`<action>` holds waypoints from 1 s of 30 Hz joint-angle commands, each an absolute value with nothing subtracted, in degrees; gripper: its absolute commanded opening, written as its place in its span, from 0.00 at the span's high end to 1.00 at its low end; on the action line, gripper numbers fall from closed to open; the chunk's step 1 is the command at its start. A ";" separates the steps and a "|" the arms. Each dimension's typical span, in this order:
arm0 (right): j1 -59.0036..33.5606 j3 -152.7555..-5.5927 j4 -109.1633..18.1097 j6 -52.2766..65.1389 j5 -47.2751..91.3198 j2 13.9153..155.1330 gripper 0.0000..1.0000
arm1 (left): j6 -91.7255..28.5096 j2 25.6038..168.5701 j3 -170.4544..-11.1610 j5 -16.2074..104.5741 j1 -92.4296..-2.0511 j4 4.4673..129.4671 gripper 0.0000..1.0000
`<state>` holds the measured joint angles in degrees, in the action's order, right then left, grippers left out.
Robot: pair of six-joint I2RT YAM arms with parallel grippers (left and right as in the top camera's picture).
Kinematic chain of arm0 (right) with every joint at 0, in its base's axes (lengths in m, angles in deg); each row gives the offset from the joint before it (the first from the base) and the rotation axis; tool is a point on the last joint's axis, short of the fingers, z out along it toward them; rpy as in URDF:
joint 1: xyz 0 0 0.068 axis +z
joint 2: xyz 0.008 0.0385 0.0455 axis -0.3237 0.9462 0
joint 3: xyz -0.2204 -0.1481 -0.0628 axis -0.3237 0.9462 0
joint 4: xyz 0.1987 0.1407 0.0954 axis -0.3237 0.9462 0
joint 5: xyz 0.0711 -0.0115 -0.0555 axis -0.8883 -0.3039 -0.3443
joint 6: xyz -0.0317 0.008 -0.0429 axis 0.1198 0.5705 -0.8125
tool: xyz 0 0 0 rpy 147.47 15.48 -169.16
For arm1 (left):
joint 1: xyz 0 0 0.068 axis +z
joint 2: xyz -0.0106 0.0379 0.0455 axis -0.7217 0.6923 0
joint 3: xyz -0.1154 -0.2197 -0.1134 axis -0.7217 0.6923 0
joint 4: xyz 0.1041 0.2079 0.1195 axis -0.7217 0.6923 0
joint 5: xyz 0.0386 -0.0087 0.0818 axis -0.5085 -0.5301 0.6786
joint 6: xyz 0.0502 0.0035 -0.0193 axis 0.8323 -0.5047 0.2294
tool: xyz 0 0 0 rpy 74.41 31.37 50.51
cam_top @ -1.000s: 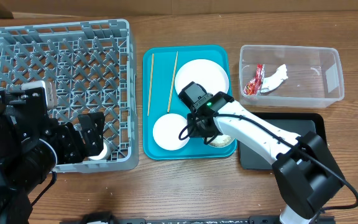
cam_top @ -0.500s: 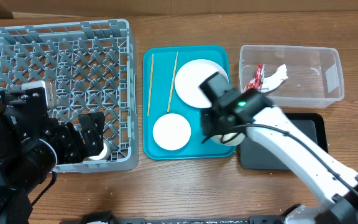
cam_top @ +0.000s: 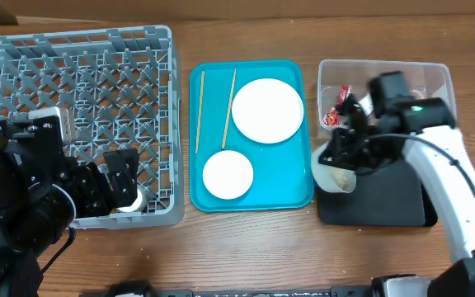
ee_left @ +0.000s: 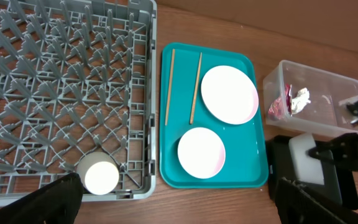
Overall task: Sort waste into correct bins and load items into the dishwasher
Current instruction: 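Tip the rice bowl over the black tray to pour out the rice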
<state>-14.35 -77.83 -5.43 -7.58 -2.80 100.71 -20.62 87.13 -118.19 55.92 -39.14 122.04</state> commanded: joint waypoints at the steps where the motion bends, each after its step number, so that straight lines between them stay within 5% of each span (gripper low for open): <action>1: -21.32 -72.43 -5.17 -18.07 -17.18 99.70 0.96 | -19.55 87.22 -118.76 55.68 -39.47 122.15 0.00; 10: -35.42 -57.83 -11.83 -29.90 -37.59 99.73 0.96 | -19.55 87.22 -118.76 55.68 -39.47 122.15 0.00; 18: -46.59 -57.72 -5.12 -35.84 -39.49 99.73 0.96 | -19.55 87.22 -118.76 55.68 -39.47 122.15 0.00; 30: -48.21 -57.66 -6.79 -40.54 -40.17 99.75 0.96 | -19.55 87.22 -118.76 55.68 -39.47 122.15 0.00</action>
<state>-48.10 -57.68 -5.28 -36.76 -37.51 100.71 -20.62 87.11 -118.19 55.92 -39.14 122.06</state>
